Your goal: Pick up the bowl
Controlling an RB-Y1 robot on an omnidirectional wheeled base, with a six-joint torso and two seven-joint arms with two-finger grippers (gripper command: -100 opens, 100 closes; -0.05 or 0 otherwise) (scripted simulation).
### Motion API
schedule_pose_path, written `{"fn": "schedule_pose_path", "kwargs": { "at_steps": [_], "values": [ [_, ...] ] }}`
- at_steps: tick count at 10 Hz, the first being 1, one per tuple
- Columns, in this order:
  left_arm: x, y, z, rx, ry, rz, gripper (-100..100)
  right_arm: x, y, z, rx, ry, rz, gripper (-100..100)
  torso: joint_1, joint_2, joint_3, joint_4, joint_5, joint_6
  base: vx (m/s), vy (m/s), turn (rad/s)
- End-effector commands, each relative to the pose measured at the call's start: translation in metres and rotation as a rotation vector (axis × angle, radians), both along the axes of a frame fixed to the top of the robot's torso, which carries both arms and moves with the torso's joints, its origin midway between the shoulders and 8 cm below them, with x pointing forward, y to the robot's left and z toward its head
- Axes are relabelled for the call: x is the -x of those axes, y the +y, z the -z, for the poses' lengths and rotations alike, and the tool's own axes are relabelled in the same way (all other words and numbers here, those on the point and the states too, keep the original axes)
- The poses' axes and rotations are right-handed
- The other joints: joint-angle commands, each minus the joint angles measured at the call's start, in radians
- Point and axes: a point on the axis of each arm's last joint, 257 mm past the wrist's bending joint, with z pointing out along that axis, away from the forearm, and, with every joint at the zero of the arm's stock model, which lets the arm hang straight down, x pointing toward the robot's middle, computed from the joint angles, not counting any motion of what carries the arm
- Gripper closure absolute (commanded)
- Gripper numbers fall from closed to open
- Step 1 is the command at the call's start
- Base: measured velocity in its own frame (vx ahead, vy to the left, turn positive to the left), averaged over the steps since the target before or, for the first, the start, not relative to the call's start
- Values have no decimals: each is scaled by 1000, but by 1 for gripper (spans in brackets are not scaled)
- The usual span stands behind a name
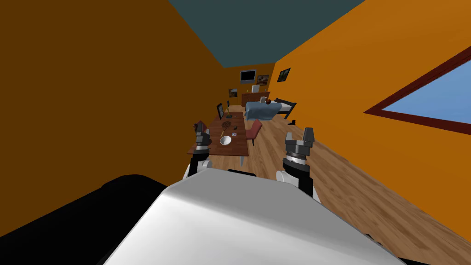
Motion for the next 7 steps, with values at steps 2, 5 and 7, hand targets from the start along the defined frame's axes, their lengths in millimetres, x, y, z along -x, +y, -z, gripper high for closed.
{"fn": "schedule_pose_path", "kwargs": {
  "at_steps": [2, 5, 7],
  "values": [
    [-16, 0, 12, -22, 45, 11, -100, 0, 0, 0, 0, 0, 0, 0, -2, 0, 0, 0, 0, 0, -8, -39, 87],
    [-42, 4, 36, -51, 123, 16, -100, 0, 0, 0, 0, 0, 0, 0, -3, 0, 0, 0, -1, 0, -3, -52, 56],
    [-63, 9, 52, -72, 181, 12, -100, 0, 0, 0, 0, 0, 0, 0, -3, -1, -1, 0, -1, 0, 8, -55, 70]
  ]
}}
